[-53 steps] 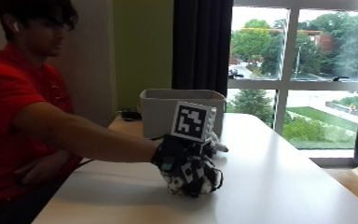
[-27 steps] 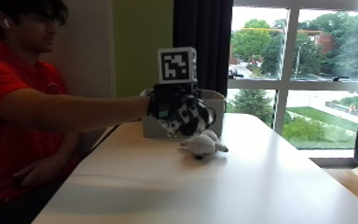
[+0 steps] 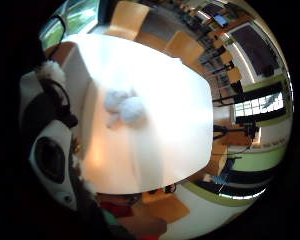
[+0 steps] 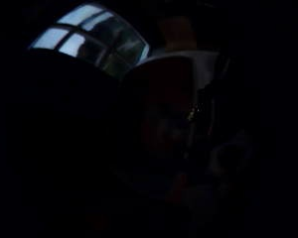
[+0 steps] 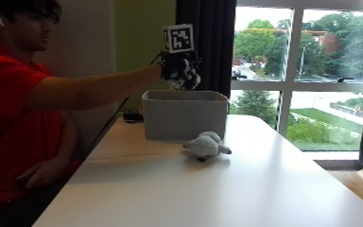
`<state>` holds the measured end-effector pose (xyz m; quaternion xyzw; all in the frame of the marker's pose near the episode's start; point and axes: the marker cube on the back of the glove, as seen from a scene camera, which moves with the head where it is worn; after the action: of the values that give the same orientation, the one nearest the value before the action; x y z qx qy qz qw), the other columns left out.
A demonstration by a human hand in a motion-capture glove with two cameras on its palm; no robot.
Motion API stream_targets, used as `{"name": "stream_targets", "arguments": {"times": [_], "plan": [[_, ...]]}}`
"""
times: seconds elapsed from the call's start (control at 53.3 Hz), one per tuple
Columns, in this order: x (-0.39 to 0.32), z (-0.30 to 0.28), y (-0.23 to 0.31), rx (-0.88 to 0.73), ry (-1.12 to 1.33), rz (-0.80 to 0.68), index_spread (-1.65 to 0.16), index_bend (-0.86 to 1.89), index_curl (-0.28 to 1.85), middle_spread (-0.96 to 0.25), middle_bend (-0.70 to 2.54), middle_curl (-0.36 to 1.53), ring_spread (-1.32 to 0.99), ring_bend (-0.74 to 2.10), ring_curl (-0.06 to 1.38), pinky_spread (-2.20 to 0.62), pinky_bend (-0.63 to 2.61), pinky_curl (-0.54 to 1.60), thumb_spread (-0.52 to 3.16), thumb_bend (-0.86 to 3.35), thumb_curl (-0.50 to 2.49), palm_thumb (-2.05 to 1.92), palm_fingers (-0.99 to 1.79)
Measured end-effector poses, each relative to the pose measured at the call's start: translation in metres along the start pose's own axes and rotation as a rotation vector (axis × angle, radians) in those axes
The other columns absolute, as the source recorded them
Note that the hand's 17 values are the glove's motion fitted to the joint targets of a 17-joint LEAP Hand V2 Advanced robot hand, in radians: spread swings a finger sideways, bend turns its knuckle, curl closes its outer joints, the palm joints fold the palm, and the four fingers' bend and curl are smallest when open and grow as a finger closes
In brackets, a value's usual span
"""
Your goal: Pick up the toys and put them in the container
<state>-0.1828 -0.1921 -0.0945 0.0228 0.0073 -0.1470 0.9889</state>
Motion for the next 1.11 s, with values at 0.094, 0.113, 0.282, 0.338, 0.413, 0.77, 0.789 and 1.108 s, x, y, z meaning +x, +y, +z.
{"name": "stream_targets", "arguments": {"times": [0.094, 0.113, 0.282, 0.338, 0.413, 0.77, 0.789, 1.108], "plan": [[-0.052, 0.001, -0.009, -0.001, 0.008, -0.077, -0.42, 0.65, 0.99, -0.45, 0.48, 0.52, -0.47, 0.98, 0.43, -0.49, 0.92, 0.40, 0.32, 0.07, 1.03, 0.65, 1.08], [-0.061, 0.002, -0.011, -0.003, 0.008, -0.083, -0.42, 0.64, 1.00, -0.45, 0.48, 0.52, -0.47, 0.97, 0.44, -0.49, 0.92, 0.40, 0.32, 0.07, 1.03, 0.65, 1.07], [-0.115, 0.018, -0.020, -0.028, -0.016, -0.120, -0.44, 0.60, 1.04, -0.45, 0.38, 0.52, -0.48, 0.94, 0.43, -0.49, 0.91, 0.40, 0.34, 0.05, 1.07, 0.65, 1.03], [-0.120, 0.021, -0.021, -0.053, -0.017, -0.116, -0.44, 0.58, 1.05, -0.43, 0.30, 0.50, -0.48, 0.93, 0.43, -0.48, 0.92, 0.41, 0.36, 0.05, 1.08, 0.64, 0.97], [-0.121, 0.022, -0.018, -0.102, -0.032, -0.132, -0.46, 0.55, 1.06, -0.37, 0.13, 0.45, -0.45, 0.90, 0.42, -0.47, 0.96, 0.41, 0.41, 0.03, 1.10, 0.61, 0.83], [-0.073, 0.005, 0.003, -0.096, -0.143, -0.155, -0.51, 0.15, 0.78, -0.05, 0.17, 0.32, -0.05, 0.53, 0.28, -0.10, 1.25, 0.45, 1.07, -0.06, 0.74, 0.04, -0.05], [-0.066, 0.004, 0.005, -0.087, -0.129, -0.143, -0.51, 0.16, 0.77, -0.04, 0.16, 0.32, -0.04, 0.52, 0.28, -0.09, 1.25, 0.44, 1.09, -0.05, 0.72, 0.04, -0.04], [0.069, 0.032, 0.033, -0.083, 0.042, 0.050, -0.50, 0.21, 0.67, -0.06, 0.17, 0.31, 0.02, 0.39, 0.24, -0.01, 1.14, 0.38, 1.21, -0.02, 0.54, 0.00, -0.03]]}}
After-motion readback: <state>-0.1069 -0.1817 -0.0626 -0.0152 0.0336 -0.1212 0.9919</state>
